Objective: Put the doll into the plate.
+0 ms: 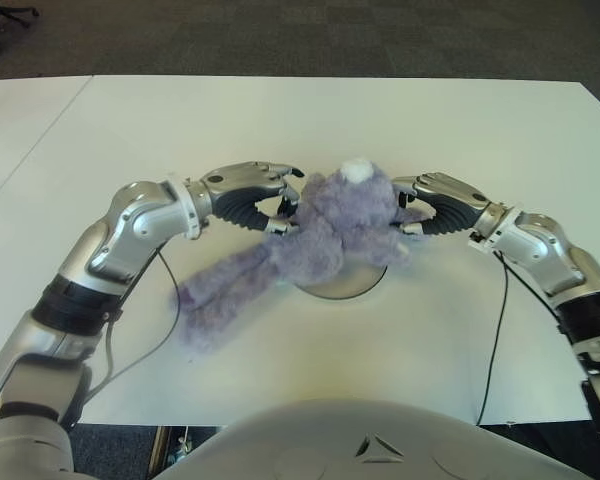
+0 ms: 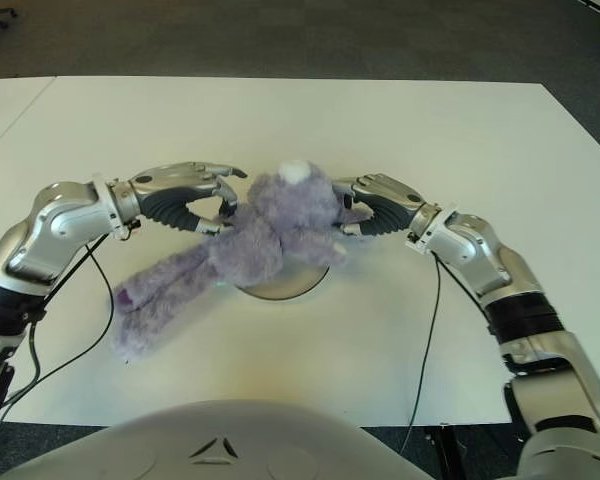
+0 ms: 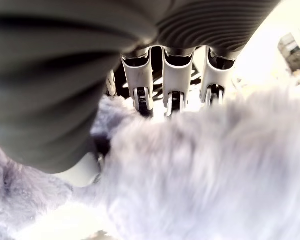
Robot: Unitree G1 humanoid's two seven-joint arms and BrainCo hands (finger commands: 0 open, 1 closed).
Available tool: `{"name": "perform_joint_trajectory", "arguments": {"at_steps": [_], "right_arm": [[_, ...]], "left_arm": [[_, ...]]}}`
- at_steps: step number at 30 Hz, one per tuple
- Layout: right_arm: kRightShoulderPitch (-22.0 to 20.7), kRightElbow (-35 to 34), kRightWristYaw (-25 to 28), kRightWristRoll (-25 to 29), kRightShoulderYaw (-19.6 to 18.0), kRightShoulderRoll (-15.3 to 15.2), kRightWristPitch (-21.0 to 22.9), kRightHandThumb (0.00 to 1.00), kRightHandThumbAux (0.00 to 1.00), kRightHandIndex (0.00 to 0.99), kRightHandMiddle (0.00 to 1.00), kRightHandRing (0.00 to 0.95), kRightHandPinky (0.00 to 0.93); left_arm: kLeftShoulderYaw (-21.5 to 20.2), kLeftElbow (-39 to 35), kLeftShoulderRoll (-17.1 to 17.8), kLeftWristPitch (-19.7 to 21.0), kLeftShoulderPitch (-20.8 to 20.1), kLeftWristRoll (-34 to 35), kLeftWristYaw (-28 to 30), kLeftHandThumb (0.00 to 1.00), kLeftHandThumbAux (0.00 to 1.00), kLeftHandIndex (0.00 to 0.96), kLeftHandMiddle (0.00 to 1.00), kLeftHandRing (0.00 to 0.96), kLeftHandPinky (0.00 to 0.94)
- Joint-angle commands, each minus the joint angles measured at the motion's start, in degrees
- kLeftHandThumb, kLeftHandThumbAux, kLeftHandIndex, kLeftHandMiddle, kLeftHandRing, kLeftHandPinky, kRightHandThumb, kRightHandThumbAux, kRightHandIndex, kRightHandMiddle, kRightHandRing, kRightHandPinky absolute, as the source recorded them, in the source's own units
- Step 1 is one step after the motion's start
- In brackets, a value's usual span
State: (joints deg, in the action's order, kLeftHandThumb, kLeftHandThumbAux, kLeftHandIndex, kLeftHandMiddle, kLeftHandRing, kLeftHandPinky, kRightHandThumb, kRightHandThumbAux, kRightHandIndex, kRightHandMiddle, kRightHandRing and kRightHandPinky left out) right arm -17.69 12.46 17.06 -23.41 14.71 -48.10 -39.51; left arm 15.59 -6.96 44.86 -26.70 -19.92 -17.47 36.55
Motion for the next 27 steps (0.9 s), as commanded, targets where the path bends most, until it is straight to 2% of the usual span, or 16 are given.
{"name": "perform_joint_trajectory", "arguments": {"at_steps": [1,2,3,6,12,17,27], "right_arm": [[2.9,-3.5,0.8,-2.8,-1.2,-0.2,1.9,0.159,0.324,0.000,0.000,0.010,0.085],[2.9,-3.3,0.6,-3.3,-1.5,-0.3,1.9,0.158,0.322,0.000,0.000,0.008,0.082],[2.9,-3.1,0.6,-3.6,-1.6,-0.3,1.9,0.155,0.316,0.000,0.000,0.001,0.031],[1.7,-0.3,-0.1,-5.5,-1.5,-0.6,0.7,0.150,0.303,0.000,0.000,0.000,0.002],[0.5,2.9,-1.1,-7.7,-1.4,-0.4,-1.0,0.144,0.287,0.000,0.000,0.000,0.000],[0.5,2.1,-0.6,-8.5,-1.5,-0.7,-1.4,0.138,0.284,0.000,0.000,0.000,0.000],[0.3,2.6,1.1,-8.5,-1.3,-1.1,-1.6,0.155,0.306,0.000,0.000,0.000,0.000]], "left_arm": [[-0.3,0.5,2.0,-4.2,0.3,3.8,3.7,0.305,0.228,0.000,0.000,0.000,0.000],[-0.5,0.7,2.2,-4.8,0.0,4.5,4.1,0.305,0.227,0.000,0.000,0.000,0.000],[-0.6,0.9,2.3,-5.1,-0.2,5.0,4.4,0.314,0.222,0.000,0.000,0.000,0.000],[-1.3,1.9,2.1,-6.3,-0.6,6.5,4.7,0.331,0.217,0.000,0.000,0.000,0.000],[-2.4,3.1,1.5,-7.5,-0.7,7.6,4.5,0.359,0.209,0.000,0.000,0.000,0.000],[-3.1,6.7,0.9,-9.4,-1.7,7.4,3.4,0.357,0.226,0.000,0.000,0.000,0.000],[-4.6,7.5,-0.5,-7.5,-1.2,9.2,3.8,0.361,0.274,0.000,0.000,0.000,0.000]]}}
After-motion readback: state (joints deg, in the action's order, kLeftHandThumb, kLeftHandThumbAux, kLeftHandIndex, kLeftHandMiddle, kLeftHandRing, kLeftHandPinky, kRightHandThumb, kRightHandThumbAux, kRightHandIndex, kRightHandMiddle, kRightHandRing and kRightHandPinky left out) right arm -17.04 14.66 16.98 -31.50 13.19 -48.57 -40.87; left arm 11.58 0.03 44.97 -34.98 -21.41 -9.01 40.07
